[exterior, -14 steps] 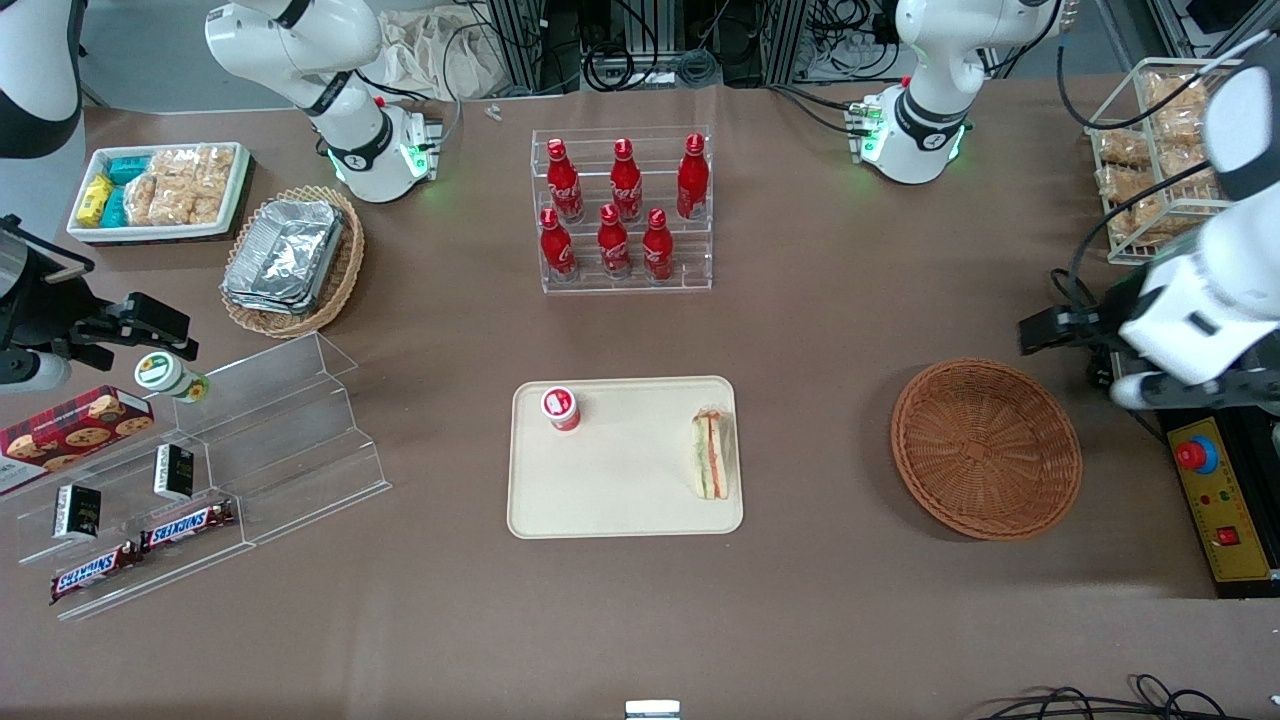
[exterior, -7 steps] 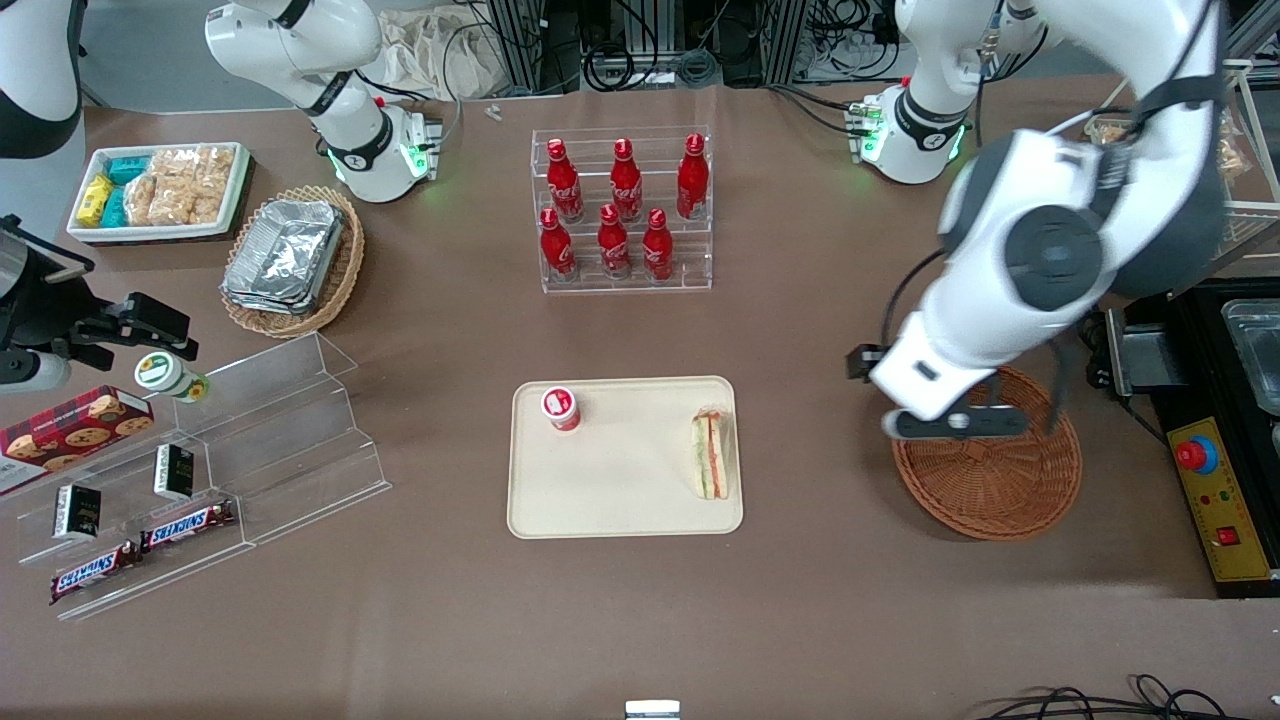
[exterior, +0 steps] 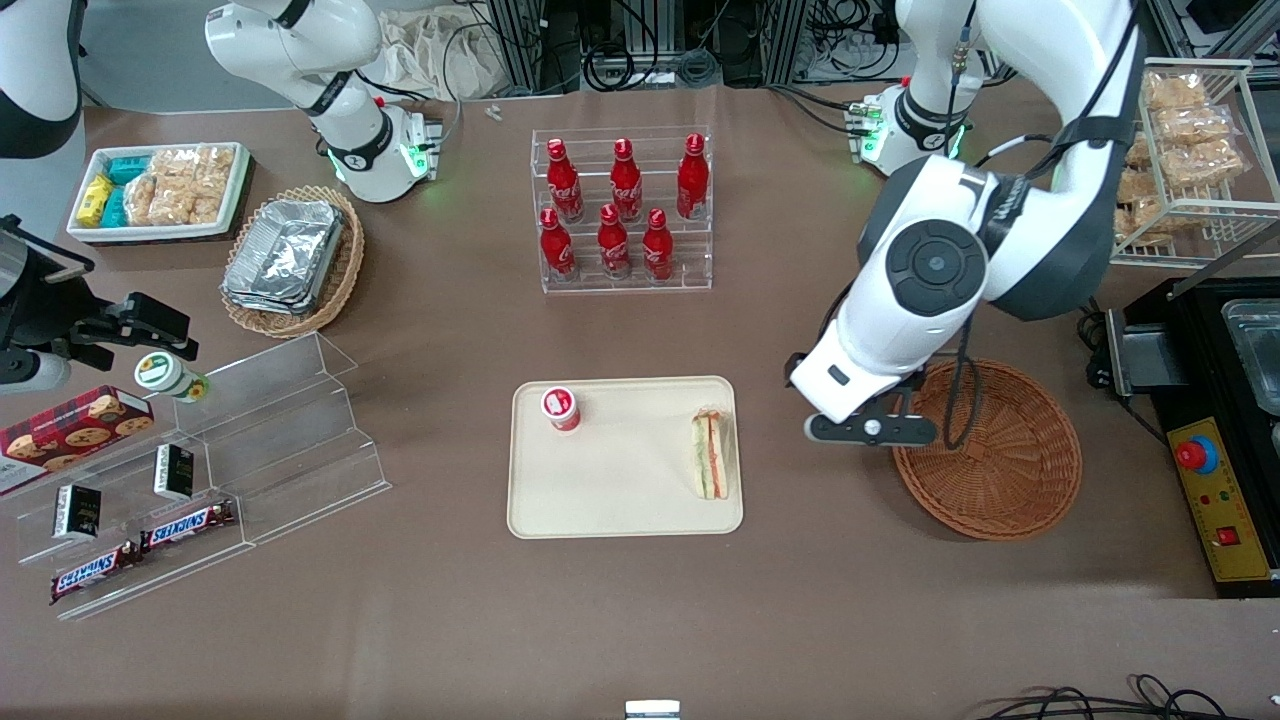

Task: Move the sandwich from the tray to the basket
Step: 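Move the open left gripper over the wrapped sandwich on the white tray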

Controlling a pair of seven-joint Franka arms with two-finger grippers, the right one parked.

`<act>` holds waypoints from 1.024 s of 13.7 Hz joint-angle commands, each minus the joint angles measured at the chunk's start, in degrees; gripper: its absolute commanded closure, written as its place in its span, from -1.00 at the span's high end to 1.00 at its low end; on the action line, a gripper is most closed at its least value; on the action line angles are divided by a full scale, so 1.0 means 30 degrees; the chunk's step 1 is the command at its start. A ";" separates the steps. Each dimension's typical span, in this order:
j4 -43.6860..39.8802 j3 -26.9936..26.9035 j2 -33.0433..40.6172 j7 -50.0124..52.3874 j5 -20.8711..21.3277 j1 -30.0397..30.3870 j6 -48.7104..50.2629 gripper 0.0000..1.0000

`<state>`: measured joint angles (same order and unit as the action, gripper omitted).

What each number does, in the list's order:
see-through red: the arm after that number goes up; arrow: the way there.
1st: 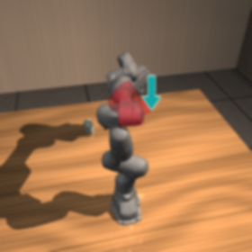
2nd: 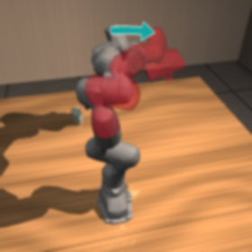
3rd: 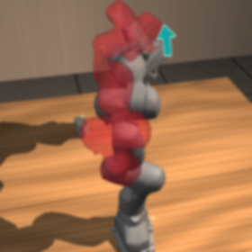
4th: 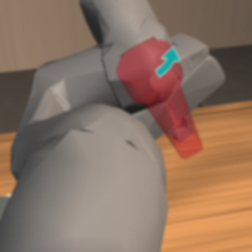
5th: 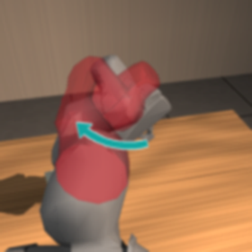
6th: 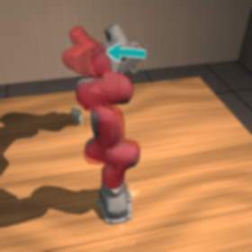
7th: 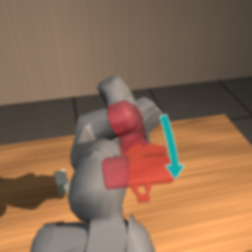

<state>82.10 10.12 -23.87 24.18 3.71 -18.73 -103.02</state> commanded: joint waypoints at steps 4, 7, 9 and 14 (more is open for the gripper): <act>-0.0354 -0.0210 -0.2792 0.3478 -0.0829 -0.1604 -0.4211 0.99; -0.0354 -0.0211 -0.4226 0.4388 -0.0798 -0.2426 -0.5589 0.98; -0.0354 -0.0182 -0.5077 0.5149 -0.0886 -0.2457 -0.6991 0.98; -0.0267 -0.0181 -0.6719 0.6851 -0.0623 -0.3306 -0.9399 0.98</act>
<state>82.21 10.24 -42.17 42.44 1.62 -27.59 -129.29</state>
